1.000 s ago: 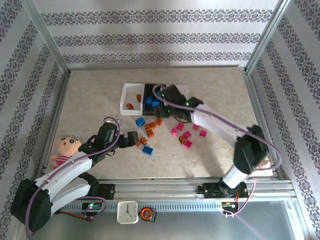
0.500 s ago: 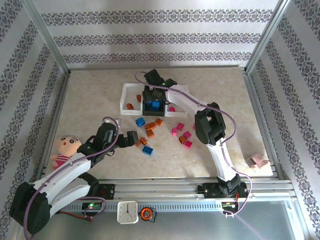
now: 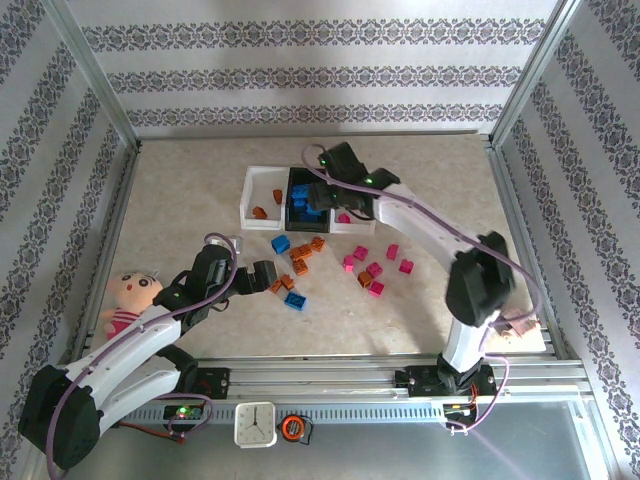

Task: Sort the legos into containers by color
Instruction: Place the lego in the container, then pick up the lego from the middle-right of the table.

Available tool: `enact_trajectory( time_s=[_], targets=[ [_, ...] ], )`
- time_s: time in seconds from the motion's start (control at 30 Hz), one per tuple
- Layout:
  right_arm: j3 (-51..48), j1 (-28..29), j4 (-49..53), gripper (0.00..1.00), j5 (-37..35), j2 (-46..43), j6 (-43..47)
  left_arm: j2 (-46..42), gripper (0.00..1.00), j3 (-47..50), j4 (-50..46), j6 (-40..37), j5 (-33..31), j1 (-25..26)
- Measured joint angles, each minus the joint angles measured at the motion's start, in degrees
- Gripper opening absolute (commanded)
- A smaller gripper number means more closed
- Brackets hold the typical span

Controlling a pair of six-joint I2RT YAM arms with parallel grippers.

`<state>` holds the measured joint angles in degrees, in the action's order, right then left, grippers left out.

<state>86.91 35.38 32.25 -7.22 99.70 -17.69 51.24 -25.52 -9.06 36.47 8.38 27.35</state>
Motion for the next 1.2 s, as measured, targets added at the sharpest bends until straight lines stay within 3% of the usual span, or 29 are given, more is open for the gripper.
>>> enact_trajectory(
  time_s=[0.27, 0.43, 0.73, 0.97, 1.2],
  targets=[
    [-28.4, -0.9, 1.0, 0.68, -1.0, -16.9, -7.6, 0.0, 1.0, 0.0, 0.1, 0.0, 0.0, 0.0],
    [-38.6, -7.4, 2.8, 0.64, -1.0, -22.8, -12.8, 1.4, 1.0, 0.0, 1.0, 0.0, 0.0, 0.0],
    [-40.2, -18.6, -1.1, 0.57, 0.3, -20.7, -16.3, 3.2, 1.0, 0.0, 1.8, 0.0, 0.2, -0.1],
    [-41.2, -19.5, -3.9, 0.52, 2.3, -15.9, -16.4, 3.1, 1.0, 0.3, 1.9, 0.0, 0.2, -0.1],
    [-41.6, -21.4, -6.6, 0.34, 3.7, -12.0, -15.8, 3.1, 1.0, 0.3, 1.9, 0.0, 0.2, -0.1]
  ],
)
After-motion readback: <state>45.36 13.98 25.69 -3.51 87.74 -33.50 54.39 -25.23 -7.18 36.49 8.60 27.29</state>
